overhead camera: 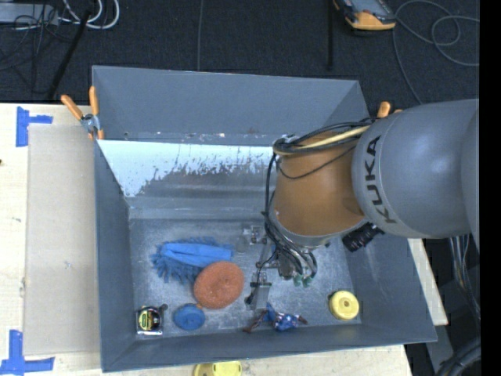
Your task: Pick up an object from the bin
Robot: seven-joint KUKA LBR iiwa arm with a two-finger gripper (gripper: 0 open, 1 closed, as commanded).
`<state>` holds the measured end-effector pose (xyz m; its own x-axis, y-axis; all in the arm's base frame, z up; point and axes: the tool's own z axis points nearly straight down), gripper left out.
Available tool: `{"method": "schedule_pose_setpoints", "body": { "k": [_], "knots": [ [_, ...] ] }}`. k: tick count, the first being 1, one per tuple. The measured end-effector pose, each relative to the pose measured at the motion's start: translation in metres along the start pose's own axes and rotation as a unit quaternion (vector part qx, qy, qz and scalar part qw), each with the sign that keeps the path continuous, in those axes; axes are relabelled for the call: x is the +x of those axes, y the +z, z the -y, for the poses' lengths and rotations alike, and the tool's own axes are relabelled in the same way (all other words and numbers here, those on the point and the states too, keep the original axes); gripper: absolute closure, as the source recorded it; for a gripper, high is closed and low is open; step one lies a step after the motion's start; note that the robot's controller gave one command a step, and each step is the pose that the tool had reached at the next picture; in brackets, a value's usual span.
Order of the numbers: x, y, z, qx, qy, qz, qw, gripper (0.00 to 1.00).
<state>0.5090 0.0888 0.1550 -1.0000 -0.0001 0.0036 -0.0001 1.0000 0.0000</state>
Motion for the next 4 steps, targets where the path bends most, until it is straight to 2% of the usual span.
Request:
{"method": "schedule_pose_setpoints", "body": {
  "k": [1,2,3,4],
  "knots": [
    [-0.038,0.031,-0.038,0.001,-0.063,0.0052,0.998,0.0],
    [-0.01,0.051,-0.08,0.0,-0.087,-0.0001,0.9962,0.0],
    [-0.029,0.045,-0.09,0.0,-0.06,0.0001,0.9982,0.0],
    [-0.033,0.074,-0.101,0.0,-0.138,0.002,0.9905,0.0]
  ]
}}
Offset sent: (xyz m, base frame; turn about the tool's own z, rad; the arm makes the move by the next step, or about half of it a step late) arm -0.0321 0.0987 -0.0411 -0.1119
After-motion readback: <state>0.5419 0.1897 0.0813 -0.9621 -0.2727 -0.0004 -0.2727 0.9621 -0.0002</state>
